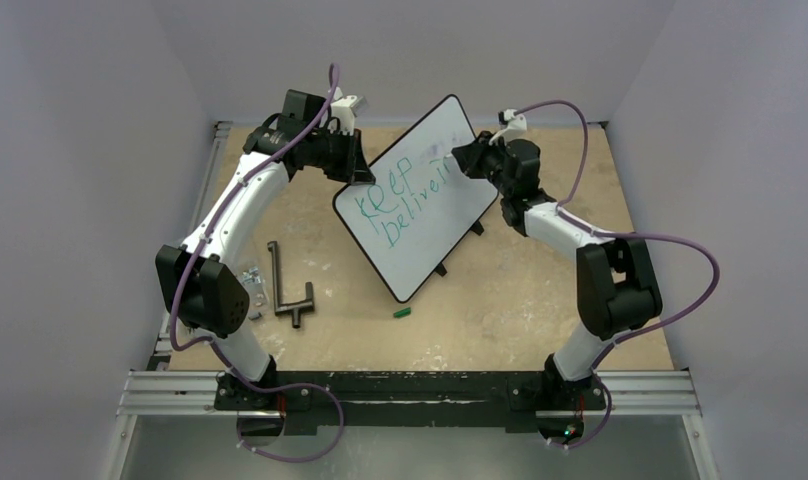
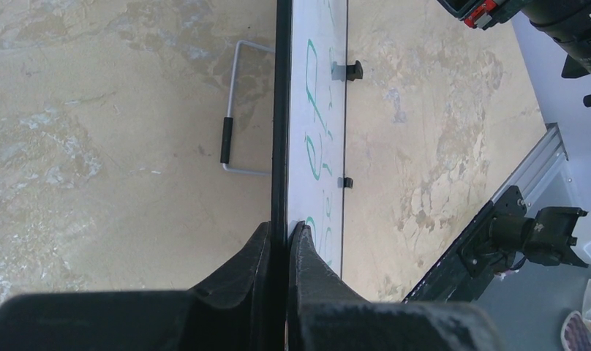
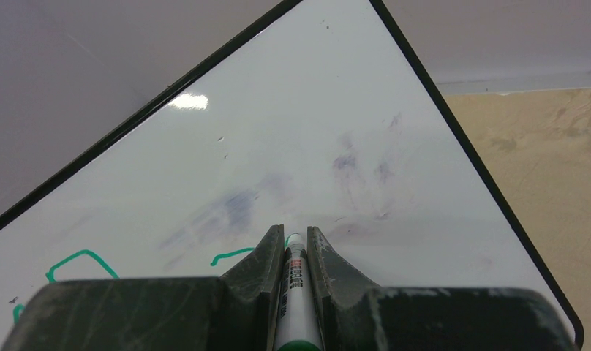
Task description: Write a sentence on the whiteboard
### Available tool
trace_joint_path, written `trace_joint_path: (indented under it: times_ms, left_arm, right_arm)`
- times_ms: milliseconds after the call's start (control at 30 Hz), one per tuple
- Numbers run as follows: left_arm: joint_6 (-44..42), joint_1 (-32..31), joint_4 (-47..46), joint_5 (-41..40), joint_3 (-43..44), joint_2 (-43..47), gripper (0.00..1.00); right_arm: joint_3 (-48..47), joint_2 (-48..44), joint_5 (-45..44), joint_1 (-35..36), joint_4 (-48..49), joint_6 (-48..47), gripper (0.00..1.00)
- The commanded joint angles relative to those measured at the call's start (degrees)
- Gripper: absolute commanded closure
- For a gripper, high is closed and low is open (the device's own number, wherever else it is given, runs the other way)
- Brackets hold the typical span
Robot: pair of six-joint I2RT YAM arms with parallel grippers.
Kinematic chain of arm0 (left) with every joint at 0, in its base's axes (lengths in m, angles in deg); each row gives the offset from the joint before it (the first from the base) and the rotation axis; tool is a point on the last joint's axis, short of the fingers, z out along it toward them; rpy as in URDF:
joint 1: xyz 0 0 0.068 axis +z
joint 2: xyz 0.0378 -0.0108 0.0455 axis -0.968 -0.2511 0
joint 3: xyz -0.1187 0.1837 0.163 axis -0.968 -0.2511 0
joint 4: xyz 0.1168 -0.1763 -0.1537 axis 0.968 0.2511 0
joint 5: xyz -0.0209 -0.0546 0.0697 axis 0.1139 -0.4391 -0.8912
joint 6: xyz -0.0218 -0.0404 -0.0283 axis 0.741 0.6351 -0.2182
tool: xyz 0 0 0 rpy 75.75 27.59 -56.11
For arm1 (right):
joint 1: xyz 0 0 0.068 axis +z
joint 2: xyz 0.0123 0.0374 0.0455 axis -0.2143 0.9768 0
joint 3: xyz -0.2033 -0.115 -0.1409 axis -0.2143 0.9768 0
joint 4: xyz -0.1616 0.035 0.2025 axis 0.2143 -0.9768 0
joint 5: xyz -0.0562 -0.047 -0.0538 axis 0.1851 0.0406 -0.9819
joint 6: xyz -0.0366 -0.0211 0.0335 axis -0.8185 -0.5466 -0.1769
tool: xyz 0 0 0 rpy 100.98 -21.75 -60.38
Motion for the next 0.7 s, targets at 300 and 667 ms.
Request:
trace_joint_path:
  times_ms: [300,667]
  left_arm:
    - [-6.40,0.75,2.01,-13.51,-0.50,1.33,1.00]
    - [-6.27,0.75,1.90,-13.59,-0.63,1.68,1.00]
  right_arm:
    - [0.11,0.30,-0.25,-1.33,-1.51,0.16,1.00]
    - [3.20,-2.10,-0.09,-1.32,-2.17,-0.21,1.00]
